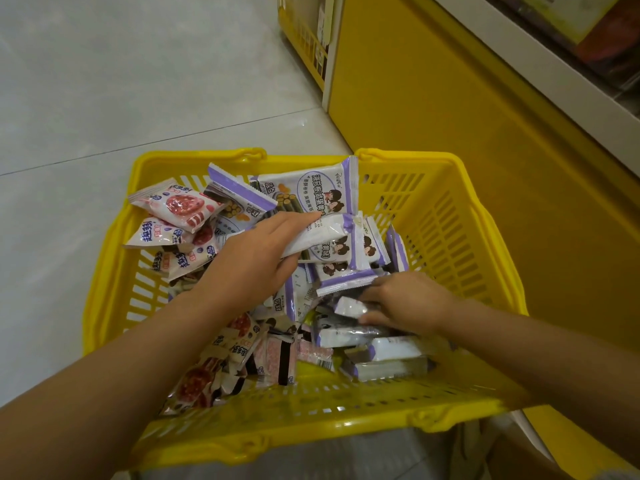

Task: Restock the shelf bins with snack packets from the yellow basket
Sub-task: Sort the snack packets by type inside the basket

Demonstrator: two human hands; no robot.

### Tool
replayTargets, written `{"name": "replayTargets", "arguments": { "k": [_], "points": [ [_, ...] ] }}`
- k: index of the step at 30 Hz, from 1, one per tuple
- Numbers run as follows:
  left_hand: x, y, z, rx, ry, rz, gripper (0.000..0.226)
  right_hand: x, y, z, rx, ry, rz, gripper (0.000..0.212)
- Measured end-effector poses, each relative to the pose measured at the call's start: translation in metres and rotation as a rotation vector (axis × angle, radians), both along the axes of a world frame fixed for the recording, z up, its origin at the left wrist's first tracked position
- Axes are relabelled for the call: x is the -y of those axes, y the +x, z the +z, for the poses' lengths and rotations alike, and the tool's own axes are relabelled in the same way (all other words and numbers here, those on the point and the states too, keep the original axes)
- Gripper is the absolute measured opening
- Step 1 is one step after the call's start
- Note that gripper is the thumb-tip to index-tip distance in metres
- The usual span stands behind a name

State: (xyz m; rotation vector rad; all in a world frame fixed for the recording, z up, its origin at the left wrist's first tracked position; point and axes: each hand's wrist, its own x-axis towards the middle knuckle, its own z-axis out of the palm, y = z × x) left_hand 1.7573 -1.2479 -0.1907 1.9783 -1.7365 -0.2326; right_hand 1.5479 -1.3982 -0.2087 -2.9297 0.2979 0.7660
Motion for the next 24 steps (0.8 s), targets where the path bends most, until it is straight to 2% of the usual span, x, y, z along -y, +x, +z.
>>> {"name": "replayTargets", "arguments": {
  "k": [3,5,8,10,14,16,20,24],
  "points": [
    [0.000,0.000,0.001,0.001,-0.007,-0.008,0.061,0.000,-0.009,0.004,-0.225,0.108,-0.069,0.075],
    [0.000,0.000,0.002,0.003,-0.015,-0.016,0.061,-0.003,-0.023,0.011,-0.192,0.167,-0.082,0.088],
    [0.000,-0.003,0.005,0.006,-0.032,-0.034,0.060,-0.004,-0.036,0.022,-0.015,0.147,0.075,0.072],
    [0.002,-0.006,0.009,-0.001,-0.045,-0.043,0.060,-0.005,-0.037,0.023,-0.087,0.127,0.149,0.054],
    [0.008,-0.022,0.022,-0.141,-0.061,-0.062,0.056,-0.007,-0.035,0.024,-0.206,0.097,0.126,0.039],
    [0.014,-0.038,0.028,-0.176,-0.018,-0.088,0.051,-0.006,-0.037,0.027,-0.214,0.167,0.107,0.036],
    [0.030,-0.073,0.025,-0.094,0.107,-0.196,0.043,-0.007,-0.052,0.050,-0.206,0.289,0.024,0.029],
    [0.042,-0.104,0.004,-0.030,0.226,-0.249,0.045,0.010,-0.066,0.083,-0.115,0.122,-0.044,0.024]
  ]
}}
